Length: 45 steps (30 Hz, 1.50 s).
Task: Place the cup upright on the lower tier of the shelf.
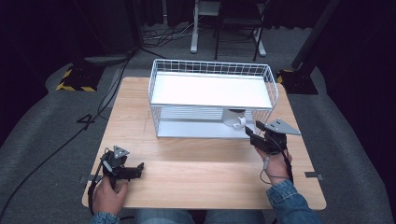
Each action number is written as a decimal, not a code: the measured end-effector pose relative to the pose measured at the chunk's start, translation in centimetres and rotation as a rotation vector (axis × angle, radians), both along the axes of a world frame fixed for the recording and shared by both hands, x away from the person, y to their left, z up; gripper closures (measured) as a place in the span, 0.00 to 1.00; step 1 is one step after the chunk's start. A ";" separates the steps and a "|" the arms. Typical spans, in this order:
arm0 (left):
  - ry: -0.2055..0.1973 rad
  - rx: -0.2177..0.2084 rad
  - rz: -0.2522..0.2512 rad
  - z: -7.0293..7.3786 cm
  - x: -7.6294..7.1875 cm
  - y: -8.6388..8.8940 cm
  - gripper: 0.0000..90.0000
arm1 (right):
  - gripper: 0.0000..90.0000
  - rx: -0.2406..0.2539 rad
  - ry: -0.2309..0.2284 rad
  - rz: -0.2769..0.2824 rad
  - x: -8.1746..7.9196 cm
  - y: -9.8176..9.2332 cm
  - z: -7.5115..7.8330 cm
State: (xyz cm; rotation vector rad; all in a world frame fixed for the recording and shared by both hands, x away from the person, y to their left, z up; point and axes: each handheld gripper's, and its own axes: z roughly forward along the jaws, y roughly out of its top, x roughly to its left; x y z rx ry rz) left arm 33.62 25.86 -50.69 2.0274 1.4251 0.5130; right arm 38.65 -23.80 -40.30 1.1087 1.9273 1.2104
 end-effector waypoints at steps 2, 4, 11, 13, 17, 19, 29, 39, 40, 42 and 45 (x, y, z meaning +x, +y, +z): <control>0.000 0.000 0.000 0.0 0.0 0.0 0.00 | 0.52 0.005 0.006 0.003 -0.6 -0.6 0.2; 0.000 0.000 -0.001 0.0 0.0 0.0 0.00 | 0.51 0.013 0.011 0.008 -1.2 -1.1 0.3; 0.000 0.000 0.000 0.0 0.0 0.0 0.00 | 0.42 0.012 0.088 0.050 -2.4 -2.5 0.2; 0.000 0.000 0.000 0.0 0.0 0.0 0.00 | 0.41 0.014 0.098 0.051 -2.5 -2.6 0.2; 0.000 0.000 0.000 0.0 0.0 0.0 0.00 | 0.38 0.030 0.129 0.050 -3.4 -3.7 0.1; 0.000 0.000 0.000 0.0 0.0 0.0 0.00 | 0.36 0.031 0.137 0.046 -3.8 -4.4 0.0; 0.000 0.001 -0.001 0.0 0.0 0.0 0.00 | 0.23 0.000 0.190 0.030 -5.3 -7.2 -1.7; 0.000 0.000 0.000 0.0 0.0 0.0 0.00 | 0.18 -0.015 0.245 0.005 -5.7 -8.2 -4.1; 0.000 0.000 0.000 0.0 0.0 0.0 0.00 | 0.18 -0.017 0.259 0.005 -5.7 -8.4 -4.7; 0.000 0.000 0.000 0.0 0.0 0.0 0.00 | 0.18 -0.013 0.267 0.001 -5.7 -8.4 -5.0; 0.000 0.000 0.000 0.0 0.0 0.0 0.00 | 0.17 0.000 0.303 -0.008 -5.6 -8.9 -6.5</control>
